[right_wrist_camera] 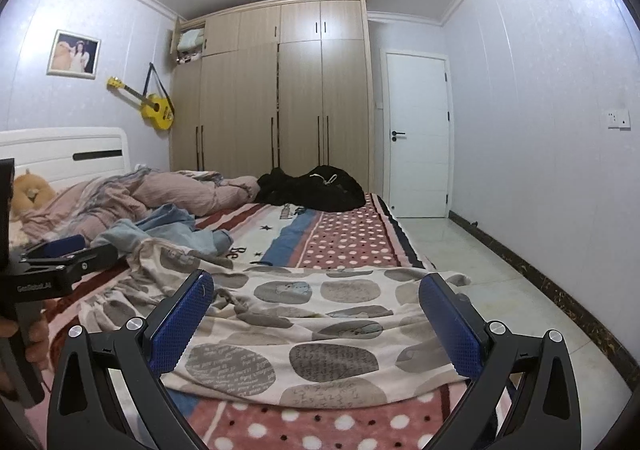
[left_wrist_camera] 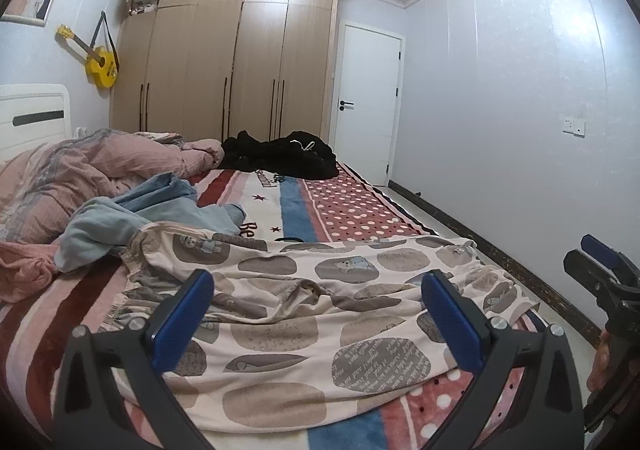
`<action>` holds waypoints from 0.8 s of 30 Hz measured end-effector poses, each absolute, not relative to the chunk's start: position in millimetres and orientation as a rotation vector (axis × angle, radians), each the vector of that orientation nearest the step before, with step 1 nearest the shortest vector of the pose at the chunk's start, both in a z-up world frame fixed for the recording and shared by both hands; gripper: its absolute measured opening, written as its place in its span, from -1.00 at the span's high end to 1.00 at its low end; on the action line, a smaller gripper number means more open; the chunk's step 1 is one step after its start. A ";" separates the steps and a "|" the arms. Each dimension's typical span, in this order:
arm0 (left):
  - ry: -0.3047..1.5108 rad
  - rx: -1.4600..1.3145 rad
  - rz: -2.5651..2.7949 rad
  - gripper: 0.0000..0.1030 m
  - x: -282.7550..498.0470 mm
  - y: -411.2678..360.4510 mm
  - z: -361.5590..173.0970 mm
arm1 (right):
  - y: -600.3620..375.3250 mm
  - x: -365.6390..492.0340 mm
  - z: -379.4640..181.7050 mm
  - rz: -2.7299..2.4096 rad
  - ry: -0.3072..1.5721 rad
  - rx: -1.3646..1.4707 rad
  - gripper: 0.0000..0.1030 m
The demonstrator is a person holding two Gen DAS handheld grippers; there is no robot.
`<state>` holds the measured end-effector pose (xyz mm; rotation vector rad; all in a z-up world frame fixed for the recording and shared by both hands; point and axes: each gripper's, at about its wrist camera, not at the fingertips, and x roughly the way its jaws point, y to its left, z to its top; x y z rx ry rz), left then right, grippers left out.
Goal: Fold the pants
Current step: 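Grasp the pants waistband with the left tool while the right tool grasps the hem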
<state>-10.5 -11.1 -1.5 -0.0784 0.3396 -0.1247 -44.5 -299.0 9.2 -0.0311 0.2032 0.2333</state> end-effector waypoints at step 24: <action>0.764 -0.559 0.253 -0.91 32.3 146.9 -158.3 | -365.4 41.8 -81.3 0.106 0.526 0.158 -0.99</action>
